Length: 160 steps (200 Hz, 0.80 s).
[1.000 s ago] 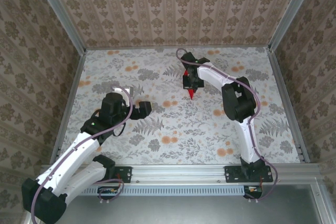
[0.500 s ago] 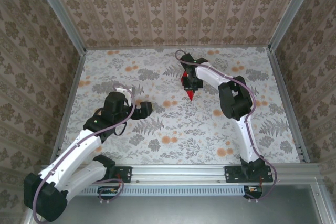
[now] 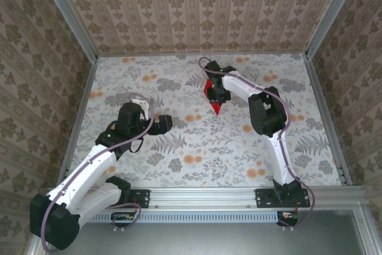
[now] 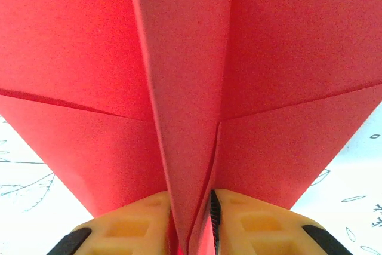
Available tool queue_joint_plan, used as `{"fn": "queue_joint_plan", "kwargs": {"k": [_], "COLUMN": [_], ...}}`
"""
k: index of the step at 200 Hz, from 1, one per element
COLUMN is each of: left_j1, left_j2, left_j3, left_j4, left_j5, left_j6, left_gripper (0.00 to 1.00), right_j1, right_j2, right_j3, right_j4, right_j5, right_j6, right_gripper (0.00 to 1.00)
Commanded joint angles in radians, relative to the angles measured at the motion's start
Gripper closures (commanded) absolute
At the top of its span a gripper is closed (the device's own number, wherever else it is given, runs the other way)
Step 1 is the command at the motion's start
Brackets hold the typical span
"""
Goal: Fold a paper plane with a square sheet of paper (fold left side to right side)
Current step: Place the paper plane at the top-center of the table.
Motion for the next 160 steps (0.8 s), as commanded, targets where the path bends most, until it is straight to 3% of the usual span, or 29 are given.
{"fn": "queue_joint_plan", "kwargs": {"k": [1, 50, 88, 106, 127, 160], "left_j1": [0.040, 0.155, 0.255, 0.316, 0.381, 0.441], "left_j2": [0.011, 0.038, 0.049, 0.034, 0.008, -0.028], "left_j3": [0.038, 0.063, 0.089, 0.090, 0.080, -0.006], "left_j4": [-0.011, -0.012, -0.038, -0.043, -0.032, 0.115], "left_j5": [0.051, 0.135, 0.134, 0.077, -0.076, -0.276], "left_j6": [0.003, 0.005, 0.032, 0.052, 0.096, 0.177], "left_gripper": [0.00, 0.00, 0.00, 0.00, 0.00, 0.00], "right_j1": [0.000, 0.015, 0.018, 0.011, -0.007, -0.062], "right_j2": [-0.060, -0.217, -0.466, -0.629, -0.812, -1.060], "right_j3": [0.019, -0.071, -0.305, -0.458, -0.632, -0.900], "right_j4": [-0.070, -0.074, 0.041, 0.132, 0.221, 0.397], "right_j5": [0.018, 0.035, 0.059, 0.096, 0.164, 0.295], "right_j6": [-0.020, -0.022, -0.016, -0.034, -0.067, -0.119], "right_gripper": [0.75, 0.64, 0.58, 0.52, 0.42, 0.17]}}
